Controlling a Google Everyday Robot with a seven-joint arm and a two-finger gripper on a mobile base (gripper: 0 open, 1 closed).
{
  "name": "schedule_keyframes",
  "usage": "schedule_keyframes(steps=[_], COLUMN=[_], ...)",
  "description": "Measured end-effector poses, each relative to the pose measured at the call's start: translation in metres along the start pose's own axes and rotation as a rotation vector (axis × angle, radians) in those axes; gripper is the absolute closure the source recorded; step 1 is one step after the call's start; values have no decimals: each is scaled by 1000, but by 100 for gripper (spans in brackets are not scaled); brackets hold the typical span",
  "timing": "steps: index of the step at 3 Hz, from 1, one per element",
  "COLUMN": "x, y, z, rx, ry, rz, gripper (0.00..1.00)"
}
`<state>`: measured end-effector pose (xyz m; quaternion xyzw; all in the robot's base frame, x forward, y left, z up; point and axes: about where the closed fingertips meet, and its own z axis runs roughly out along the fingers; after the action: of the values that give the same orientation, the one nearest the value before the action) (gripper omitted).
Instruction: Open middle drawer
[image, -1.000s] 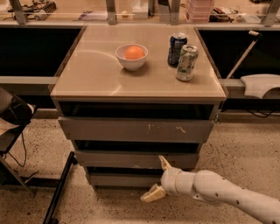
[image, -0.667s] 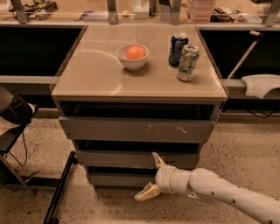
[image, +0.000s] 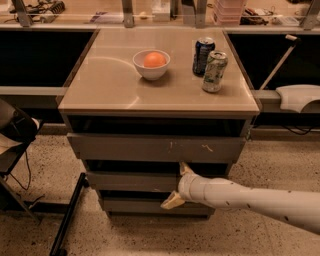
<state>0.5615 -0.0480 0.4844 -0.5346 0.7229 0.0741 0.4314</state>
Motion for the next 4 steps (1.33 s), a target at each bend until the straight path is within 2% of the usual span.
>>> schedule_keyframes(steps=[1,2,3,4], x=[4,9,53,125], y=[-20,-19,-31,-70], z=[4,5,17,22], rx=[52,46,41,97], ry=[30,34,98,188], rz=[-42,-38,-1,62], gripper=[0,0,0,0])
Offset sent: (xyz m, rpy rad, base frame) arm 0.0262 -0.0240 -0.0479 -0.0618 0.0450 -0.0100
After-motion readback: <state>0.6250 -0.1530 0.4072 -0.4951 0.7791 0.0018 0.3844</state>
